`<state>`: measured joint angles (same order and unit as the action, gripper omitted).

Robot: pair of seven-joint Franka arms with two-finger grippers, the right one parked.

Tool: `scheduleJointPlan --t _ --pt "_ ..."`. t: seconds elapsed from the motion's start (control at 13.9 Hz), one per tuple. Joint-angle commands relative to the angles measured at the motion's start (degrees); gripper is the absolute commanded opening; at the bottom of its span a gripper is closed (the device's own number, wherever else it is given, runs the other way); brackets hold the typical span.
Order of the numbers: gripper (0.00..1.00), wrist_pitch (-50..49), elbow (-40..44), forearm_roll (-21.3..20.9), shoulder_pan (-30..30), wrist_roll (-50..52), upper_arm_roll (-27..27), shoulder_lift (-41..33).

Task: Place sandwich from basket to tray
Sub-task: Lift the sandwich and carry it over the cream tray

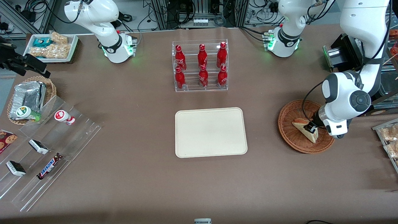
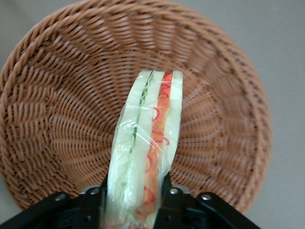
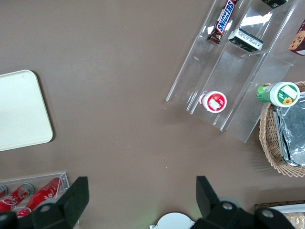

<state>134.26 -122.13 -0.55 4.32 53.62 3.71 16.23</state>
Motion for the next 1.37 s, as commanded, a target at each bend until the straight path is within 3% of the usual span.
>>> scheduleJointPlan --t 0.0,0.29,0.65,0.86,1.15,1.3 --pt "0.02 -4.16 4.77 0.03 -3.08 0.61 -0.02 0.03" --pt "0.02 -17.0 19.52 2.21 -10.36 0.79 2.61 4.15" --pt "0.02 -16.58 29.73 4.16 -24.25 1.4 3.23 12.84" --pt "0.02 -16.58 38.07 3.98 -32.24 2.62 3.15 20.14" --pt "0.02 -16.23 45.64 3.1 -38.67 3.6 2.97 27.44" --pt "0.02 -16.23 48.37 -0.48 -40.53 3.77 2.88 29.82"
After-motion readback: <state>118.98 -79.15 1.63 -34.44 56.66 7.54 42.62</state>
